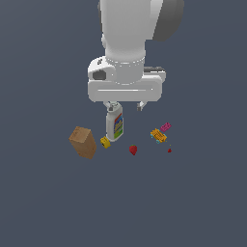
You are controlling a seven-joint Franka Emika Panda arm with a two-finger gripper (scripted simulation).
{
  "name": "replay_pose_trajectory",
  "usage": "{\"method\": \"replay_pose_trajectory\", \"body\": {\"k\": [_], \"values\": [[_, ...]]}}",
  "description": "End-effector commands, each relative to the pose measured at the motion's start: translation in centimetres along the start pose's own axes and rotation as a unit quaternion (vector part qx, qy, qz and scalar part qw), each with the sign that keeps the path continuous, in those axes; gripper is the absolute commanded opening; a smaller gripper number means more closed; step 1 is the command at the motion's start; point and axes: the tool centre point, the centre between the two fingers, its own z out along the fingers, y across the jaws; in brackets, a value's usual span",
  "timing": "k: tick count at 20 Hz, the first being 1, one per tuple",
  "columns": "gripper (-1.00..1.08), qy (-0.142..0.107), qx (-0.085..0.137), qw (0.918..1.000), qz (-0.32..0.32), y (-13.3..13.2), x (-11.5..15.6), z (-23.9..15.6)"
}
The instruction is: Pick up a designated object from a clutter of objects.
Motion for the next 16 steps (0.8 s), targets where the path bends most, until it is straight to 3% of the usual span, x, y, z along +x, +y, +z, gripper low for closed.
{"method": "replay_pose_trajectory", "body": {"k": [1, 10, 16], "values": [[1.00, 0.000, 0.000, 1.0000, 0.000, 0.0, 0.0, 0.0], [1.00, 0.007, 0.015, 0.9998, -0.008, -3.1, 0.3, -0.5], [1.00, 0.006, 0.015, 0.9999, -0.004, -3.0, 0.4, -0.1]]}}
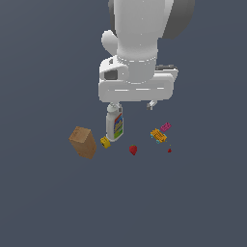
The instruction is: Pick up a designated object from a clutter of objects.
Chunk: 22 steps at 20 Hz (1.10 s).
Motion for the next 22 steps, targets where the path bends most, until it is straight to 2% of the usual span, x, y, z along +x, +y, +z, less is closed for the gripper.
{"method": "replay_pose_trajectory", "body": {"k": [1, 10, 15, 22], "values": [[1.00, -0.001, 0.000, 1.0000, 0.004, 0.0, 0.1, 0.5], [1.00, -0.004, -0.003, 0.9986, 0.053, -0.1, 0.7, 5.7], [1.00, -0.008, -0.007, 0.9951, 0.099, -0.3, 0.8, 10.8], [1.00, -0.012, -0.014, 0.9853, 0.170, -0.5, -0.2, 18.7]]}}
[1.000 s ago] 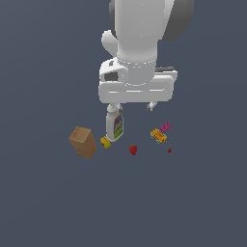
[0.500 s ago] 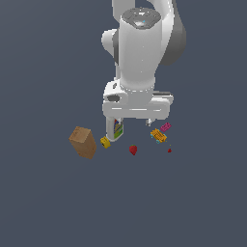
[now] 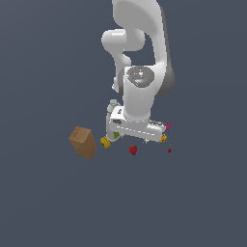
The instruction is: Pick up a designated object from a clutter of objects.
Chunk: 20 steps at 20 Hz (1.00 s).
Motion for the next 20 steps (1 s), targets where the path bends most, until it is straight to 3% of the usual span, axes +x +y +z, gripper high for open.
{"method": "replay_pose_trajectory", "body": {"k": [1, 9, 20], "values": [[1.00, -0.001, -0.002, 0.9997, 0.023, 0.0, -0.4, 2.4], [1.00, -0.003, -0.007, 0.9977, 0.068, 0.2, -1.6, 7.2], [1.00, -0.003, -0.008, 0.9971, 0.076, 0.3, -2.0, 8.7]]}}
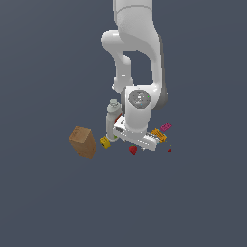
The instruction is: Pick up a designated object from a clutter of objects.
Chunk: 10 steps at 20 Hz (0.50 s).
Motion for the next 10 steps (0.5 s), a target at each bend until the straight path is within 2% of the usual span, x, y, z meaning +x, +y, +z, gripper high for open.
{"method": "replay_pose_trajectory", "body": {"k": [1, 10], "values": [[1.00, 0.000, 0.000, 1.0000, 0.000, 0.0, 0.0, 0.5], [1.00, 0.000, 0.000, 1.0000, 0.001, 0.1, -0.1, 4.3]]}}
